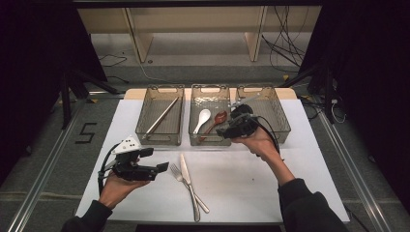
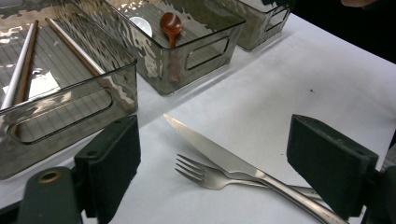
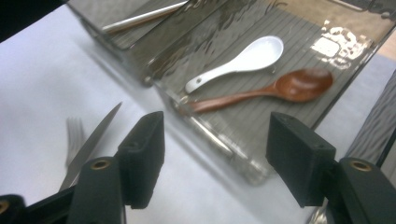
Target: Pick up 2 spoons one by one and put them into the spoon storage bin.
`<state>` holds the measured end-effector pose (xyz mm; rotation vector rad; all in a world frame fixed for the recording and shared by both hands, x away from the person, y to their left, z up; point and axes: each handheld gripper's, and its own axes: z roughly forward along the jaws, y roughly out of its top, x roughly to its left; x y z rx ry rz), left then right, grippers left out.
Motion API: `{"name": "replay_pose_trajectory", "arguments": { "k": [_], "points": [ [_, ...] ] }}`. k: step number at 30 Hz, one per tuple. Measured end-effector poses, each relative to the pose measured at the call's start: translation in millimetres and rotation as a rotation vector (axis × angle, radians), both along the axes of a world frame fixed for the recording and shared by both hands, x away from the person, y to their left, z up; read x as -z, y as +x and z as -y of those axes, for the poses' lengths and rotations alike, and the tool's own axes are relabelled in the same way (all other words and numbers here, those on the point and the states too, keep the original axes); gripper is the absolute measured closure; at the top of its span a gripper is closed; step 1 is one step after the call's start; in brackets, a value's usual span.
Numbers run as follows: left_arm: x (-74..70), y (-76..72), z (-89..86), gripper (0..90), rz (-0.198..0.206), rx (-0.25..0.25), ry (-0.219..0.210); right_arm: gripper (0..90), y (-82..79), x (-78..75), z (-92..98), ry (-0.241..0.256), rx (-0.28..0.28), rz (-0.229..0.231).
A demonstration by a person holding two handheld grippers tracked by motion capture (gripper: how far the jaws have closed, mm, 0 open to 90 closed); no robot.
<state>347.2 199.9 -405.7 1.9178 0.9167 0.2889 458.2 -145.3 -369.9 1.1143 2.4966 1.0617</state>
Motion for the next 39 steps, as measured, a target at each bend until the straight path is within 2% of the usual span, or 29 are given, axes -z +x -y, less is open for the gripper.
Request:
{"name": "replay_pose_trajectory", "arguments": {
  "k": [3, 8, 10, 14, 21, 24, 30, 39],
  "points": [
    [0.4, 0.5, 1.9, 17.1, -0.007, 0.001, -0.001, 36.1, -14.7, 3.6, 8.2, 0.023, -0.013, -0.003],
    [-0.8, 0.1, 3.8, 17.1, -0.012, 0.007, -0.005, 34.4, -34.9, 10.2, 20.8, 0.032, -0.014, 0.003],
    [-0.6, 0.6, 5.5, 17.1, -0.022, 0.01, -0.016, 33.8, -41.9, 13.1, 26.0, 0.039, -0.01, 0.004],
    [-1.0, -0.1, 9.6, 17.1, -0.03, 0.023, -0.012, 32.4, -54.6, 17.9, 34.1, 0.044, -0.004, 0.005],
    [-1.2, 0.5, 15.7, 17.1, -0.057, 0.036, -0.031, 31.0, -75.3, 21.7, 48.7, 0.07, 0.007, 0.029],
    [-1.2, 0.2, 19.4, 17.2, -0.065, 0.048, -0.022, 30.7, -84.3, 23.1, 56.4, 0.077, 0.012, 0.036],
    [1.5, 0.6, 30.9, 18.2, -0.115, 0.074, -0.012, 30.0, -98.9, 29.1, 71.6, 0.081, 0.037, 0.034],
    [4.8, 0.2, 43.6, 20.9, -0.129, 0.108, 0.03, 29.4, -114.4, 29.8, 84.0, 0.105, 0.062, 0.049]
  ]
}}
